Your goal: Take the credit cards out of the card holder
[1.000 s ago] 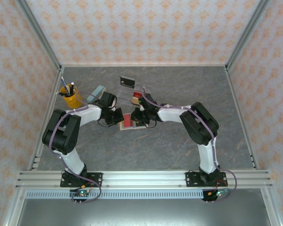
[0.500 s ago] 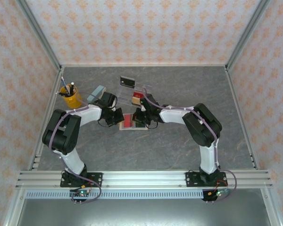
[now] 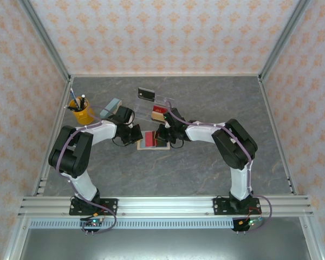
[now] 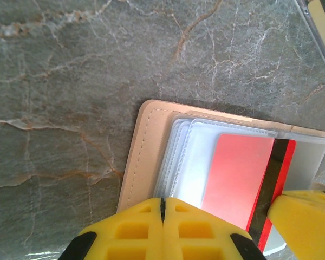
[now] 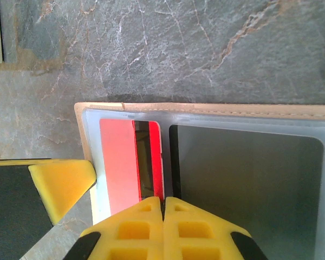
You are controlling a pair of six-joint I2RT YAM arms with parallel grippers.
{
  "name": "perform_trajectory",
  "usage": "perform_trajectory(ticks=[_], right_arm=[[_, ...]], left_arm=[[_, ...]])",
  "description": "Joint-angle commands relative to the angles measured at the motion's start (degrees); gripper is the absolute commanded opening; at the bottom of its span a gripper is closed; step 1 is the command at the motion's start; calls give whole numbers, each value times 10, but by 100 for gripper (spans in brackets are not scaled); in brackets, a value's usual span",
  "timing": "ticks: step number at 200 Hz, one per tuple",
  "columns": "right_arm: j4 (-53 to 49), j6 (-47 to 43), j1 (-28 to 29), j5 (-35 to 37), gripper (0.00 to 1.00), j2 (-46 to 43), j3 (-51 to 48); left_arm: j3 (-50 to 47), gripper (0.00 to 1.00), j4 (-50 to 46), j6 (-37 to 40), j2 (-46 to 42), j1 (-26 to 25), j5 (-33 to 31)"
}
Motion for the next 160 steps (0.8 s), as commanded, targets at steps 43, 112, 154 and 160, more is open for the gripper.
perform_trajectory(ticks=[43,112,154,160], right_arm=[[-3,3,-4,2,6,3,-6],[25,20,-7,-10,8,9,-15],[52,34,-11,-30,11,16,-22],[56,36,-12,-34,12,18,-22]], left_arm=[[17,9,-53,27,-64,-8,-15],[34,9,-19,13,-1,-18,43],[43,7,-48,11,34,-18,19],[42,7,-52,11,38,-18,13]])
